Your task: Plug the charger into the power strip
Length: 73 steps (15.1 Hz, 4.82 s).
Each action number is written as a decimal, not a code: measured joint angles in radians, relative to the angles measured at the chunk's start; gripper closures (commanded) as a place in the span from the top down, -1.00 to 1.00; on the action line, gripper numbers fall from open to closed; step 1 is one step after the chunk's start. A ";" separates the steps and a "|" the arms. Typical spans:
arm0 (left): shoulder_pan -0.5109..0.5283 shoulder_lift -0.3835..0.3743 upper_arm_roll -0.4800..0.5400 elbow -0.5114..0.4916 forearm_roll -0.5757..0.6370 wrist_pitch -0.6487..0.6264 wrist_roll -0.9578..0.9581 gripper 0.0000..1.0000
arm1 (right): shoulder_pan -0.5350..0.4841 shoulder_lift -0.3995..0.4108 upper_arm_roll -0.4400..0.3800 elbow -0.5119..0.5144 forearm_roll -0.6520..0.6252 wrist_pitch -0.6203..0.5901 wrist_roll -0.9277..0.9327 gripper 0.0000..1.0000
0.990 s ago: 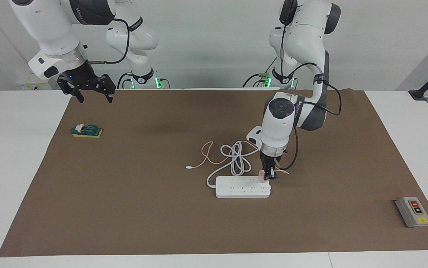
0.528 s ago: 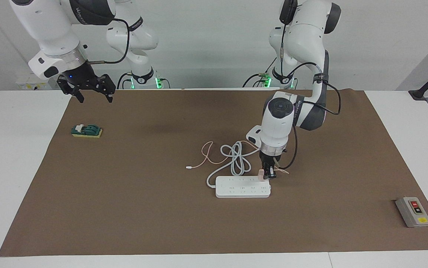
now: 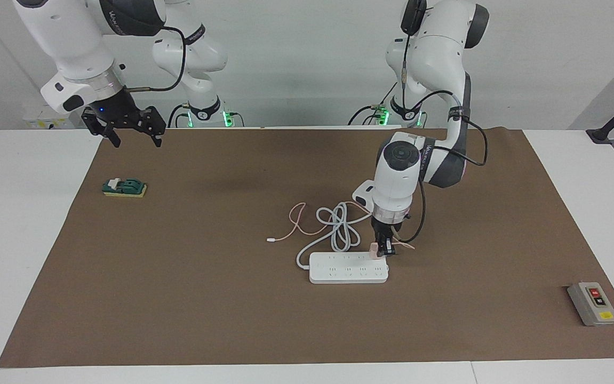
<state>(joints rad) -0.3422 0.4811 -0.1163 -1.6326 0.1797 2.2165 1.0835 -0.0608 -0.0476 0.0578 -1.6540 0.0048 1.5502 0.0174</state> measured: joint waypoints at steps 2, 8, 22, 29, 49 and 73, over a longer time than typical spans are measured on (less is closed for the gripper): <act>0.000 0.000 0.000 0.001 -0.001 -0.001 0.000 -1.00 | 0.000 0.000 0.000 0.000 0.000 0.000 0.000 1.00; 0.002 0.036 0.001 0.056 -0.023 -0.056 0.000 -1.00 | 0.000 0.000 0.000 0.000 0.000 0.000 0.000 1.00; 0.120 0.180 -0.144 0.292 -0.006 -0.281 0.086 -1.00 | 0.000 0.000 0.000 0.000 0.000 0.000 0.000 1.00; 0.117 0.179 -0.144 0.290 0.002 -0.279 0.086 -0.70 | 0.000 0.000 0.000 0.000 0.000 0.000 0.000 1.00; 0.213 -0.072 -0.153 0.311 -0.130 -0.386 -0.029 1.00 | 0.000 0.000 0.000 0.000 0.000 0.000 0.000 1.00; 0.568 -0.406 -0.130 0.234 -0.200 -0.864 -1.157 1.00 | 0.000 0.000 0.000 0.000 0.000 0.000 0.000 1.00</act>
<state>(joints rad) 0.2258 0.0753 -0.2460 -1.3983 -0.0202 1.3527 -0.0736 -0.0609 -0.0476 0.0575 -1.6540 0.0047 1.5501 0.0174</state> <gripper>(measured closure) 0.000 0.000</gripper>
